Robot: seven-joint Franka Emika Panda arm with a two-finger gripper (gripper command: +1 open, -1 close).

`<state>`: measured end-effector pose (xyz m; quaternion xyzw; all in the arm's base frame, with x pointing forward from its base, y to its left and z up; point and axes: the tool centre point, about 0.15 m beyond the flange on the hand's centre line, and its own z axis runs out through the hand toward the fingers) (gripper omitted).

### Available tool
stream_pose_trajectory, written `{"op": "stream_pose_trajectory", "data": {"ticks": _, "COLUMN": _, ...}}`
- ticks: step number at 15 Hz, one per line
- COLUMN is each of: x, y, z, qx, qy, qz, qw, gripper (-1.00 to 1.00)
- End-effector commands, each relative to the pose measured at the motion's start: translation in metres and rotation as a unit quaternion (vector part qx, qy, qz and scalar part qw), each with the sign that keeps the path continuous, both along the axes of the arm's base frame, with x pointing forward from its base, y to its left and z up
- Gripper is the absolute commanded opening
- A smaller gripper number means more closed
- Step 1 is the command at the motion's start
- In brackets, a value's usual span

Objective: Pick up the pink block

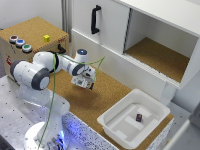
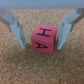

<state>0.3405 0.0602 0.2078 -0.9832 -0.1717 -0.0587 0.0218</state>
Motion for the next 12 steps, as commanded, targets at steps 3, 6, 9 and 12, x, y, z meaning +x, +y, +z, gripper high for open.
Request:
{"op": "stream_pose_trajectory", "data": {"ticks": 3, "x": 0.016, "y": 0.004, "z": -0.005, "qx": -0.009, "qy": 0.017, "qz": -0.011, "qw": 1.0, "gripper": -1.0}}
{"op": "stream_pose_trajectory", "data": {"ticks": 6, "x": 0.015, "y": -0.008, "z": 0.012, "qx": -0.023, "qy": -0.001, "qz": -0.022, "qw": 0.999, "gripper": -1.0}}
{"op": "stream_pose_trajectory", "data": {"ticks": 9, "x": 0.011, "y": -0.028, "z": 0.05, "qx": -0.032, "qy": -0.021, "qz": -0.025, "qw": 0.999, "gripper": -1.0}}
{"op": "stream_pose_trajectory", "data": {"ticks": 12, "x": 0.011, "y": -0.05, "z": 0.084, "qx": -0.02, "qy": -0.019, "qz": 0.0, "qw": 1.0, "gripper": -1.0}}
